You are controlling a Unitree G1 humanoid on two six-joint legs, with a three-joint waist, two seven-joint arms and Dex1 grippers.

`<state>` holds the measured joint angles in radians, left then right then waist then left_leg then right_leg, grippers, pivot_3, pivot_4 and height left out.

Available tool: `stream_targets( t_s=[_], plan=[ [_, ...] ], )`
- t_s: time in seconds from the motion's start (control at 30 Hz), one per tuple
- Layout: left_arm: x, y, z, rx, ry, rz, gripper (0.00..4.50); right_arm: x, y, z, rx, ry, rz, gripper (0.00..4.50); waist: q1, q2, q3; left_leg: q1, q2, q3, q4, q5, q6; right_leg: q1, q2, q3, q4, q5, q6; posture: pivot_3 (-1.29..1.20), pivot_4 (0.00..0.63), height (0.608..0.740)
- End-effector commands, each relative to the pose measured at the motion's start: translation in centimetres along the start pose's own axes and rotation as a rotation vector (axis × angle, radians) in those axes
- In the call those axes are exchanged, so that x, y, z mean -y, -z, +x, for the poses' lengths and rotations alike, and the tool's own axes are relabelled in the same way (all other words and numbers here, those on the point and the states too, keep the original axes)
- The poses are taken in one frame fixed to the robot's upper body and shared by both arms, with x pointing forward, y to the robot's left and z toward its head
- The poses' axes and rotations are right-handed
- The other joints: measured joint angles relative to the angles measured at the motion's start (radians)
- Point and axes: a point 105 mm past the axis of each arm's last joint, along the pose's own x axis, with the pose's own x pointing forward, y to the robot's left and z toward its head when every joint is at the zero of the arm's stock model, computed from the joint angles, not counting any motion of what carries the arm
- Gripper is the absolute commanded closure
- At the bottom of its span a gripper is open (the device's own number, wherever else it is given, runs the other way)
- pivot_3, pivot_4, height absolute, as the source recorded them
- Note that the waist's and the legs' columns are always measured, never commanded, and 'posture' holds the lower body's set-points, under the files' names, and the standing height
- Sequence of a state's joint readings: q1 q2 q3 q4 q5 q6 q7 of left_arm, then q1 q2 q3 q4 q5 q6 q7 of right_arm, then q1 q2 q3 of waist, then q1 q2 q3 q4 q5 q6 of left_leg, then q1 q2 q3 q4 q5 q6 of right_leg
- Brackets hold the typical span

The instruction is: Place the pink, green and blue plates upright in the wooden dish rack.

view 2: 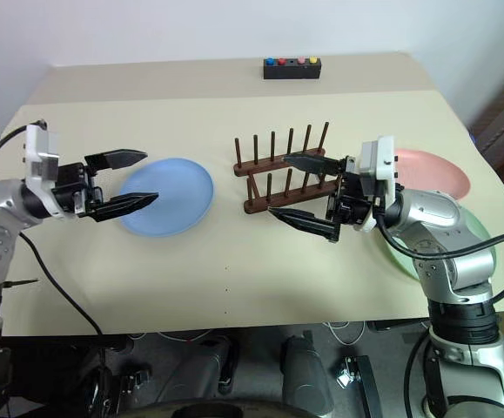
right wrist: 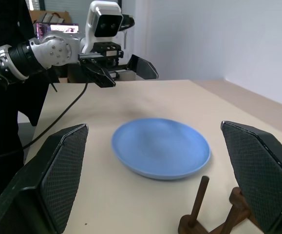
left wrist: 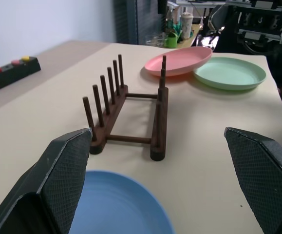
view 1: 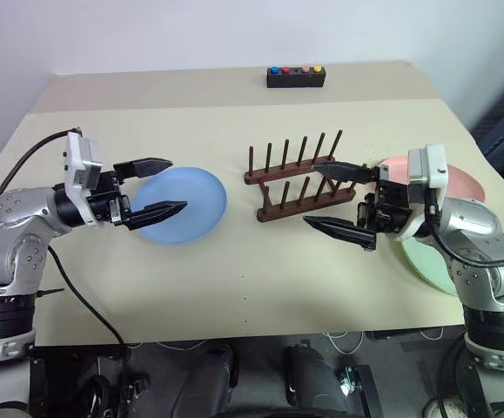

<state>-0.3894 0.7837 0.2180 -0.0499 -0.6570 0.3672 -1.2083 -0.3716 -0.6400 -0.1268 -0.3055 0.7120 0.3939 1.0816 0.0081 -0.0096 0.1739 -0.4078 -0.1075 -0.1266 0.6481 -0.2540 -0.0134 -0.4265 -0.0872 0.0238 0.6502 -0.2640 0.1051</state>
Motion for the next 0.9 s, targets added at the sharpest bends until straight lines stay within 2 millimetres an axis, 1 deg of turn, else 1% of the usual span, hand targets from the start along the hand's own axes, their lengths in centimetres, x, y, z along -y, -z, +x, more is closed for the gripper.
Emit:
stream_targets(
  t_s=[0.03, 0.3, 0.43, 0.6, 0.7, 0.77, 0.9],
  plan=[
    [0.1, -0.6, -0.6, -0.003, -0.016, 0.044, 0.0, -0.3, -1.1, 0.1, 0.019, -0.013, -0.052, 0.03, 0.0, 0.0, 0.0, 0.0, 0.0, 0.0, 0.0, 0.0, 0.0, 0.0, 0.0, 0.0, 0.0, 0.0, 0.0, 0.0, 0.15, 0.74],
    [0.3, -0.8, -1.4, -0.033, -0.051, 0.057, 0.0, 0.1, -0.7, 0.7, 0.039, -0.038, -0.046, 0.03, 0.0, 0.0, 0.0, 0.0, 0.0, 0.0, 0.0, 0.0, 0.0, 0.0, 0.0, 0.0, 0.0, 0.0, 0.0, 0.0, 0.15, 0.74],
    [0.6, -1.5, -1.5, -0.011, -0.059, 0.051, 0.0, 0.5, -0.7, 1.1, 0.049, -0.063, -0.052, 0.03, 0.001, 0.0, 0.0, 0.0, 0.0, 0.0, 0.0, 0.0, 0.001, 0.0, 0.0, 0.0, 0.0, 0.0, 0.0, 0.0, 0.15, 0.74],
    [0.6, -1.1, -1.4, -0.013, -0.09, 0.067, 0.0, 1.1, -0.7, 1.1, 0.052, -0.08, -0.075, 0.03, 0.0, 0.0, 0.0, 0.0, 0.0, 0.0, 0.0, 0.0, 0.0, 0.0, 0.0, 0.0, 0.0, 0.0, 0.0, 0.0, 0.15, 0.74],
    [0.7, -0.9, -1.7, -0.009, -0.127, 0.079, 0.0, 1.5, -0.7, 1.2, 0.048, -0.086, -0.076, 0.03, 0.001, 0.0, 0.0, 0.0, 0.0, 0.0, 0.0, 0.0, 0.0, 0.0, 0.0, 0.0, 0.0, 0.0, 0.0, 0.0, 0.15, 0.74],
    [1.0, -0.9, -1.6, -0.008, -0.144, 0.083, 0.0, 1.7, -0.7, 1.1, 0.046, -0.099, -0.072, 0.03, -0.001, 0.0, 0.0, 0.0, 0.0, 0.0, 0.0, 0.0, 0.0, 0.0, 0.0, 0.0, 0.0, 0.0, 0.0, 0.0, 0.15, 0.74],
    [1.3, -0.9, -2.2, -0.015, -0.172, 0.081, 0.0, 1.9, -0.4, 1.6, 0.047, -0.124, -0.065, 0.03, -0.003, 0.0, 0.0, 0.0, 0.0, 0.0, 0.0, 0.0, 0.0, 0.0, 0.0, 0.0, 0.0, 0.0, 0.0, 0.0, 0.15, 0.74]
  ],
)
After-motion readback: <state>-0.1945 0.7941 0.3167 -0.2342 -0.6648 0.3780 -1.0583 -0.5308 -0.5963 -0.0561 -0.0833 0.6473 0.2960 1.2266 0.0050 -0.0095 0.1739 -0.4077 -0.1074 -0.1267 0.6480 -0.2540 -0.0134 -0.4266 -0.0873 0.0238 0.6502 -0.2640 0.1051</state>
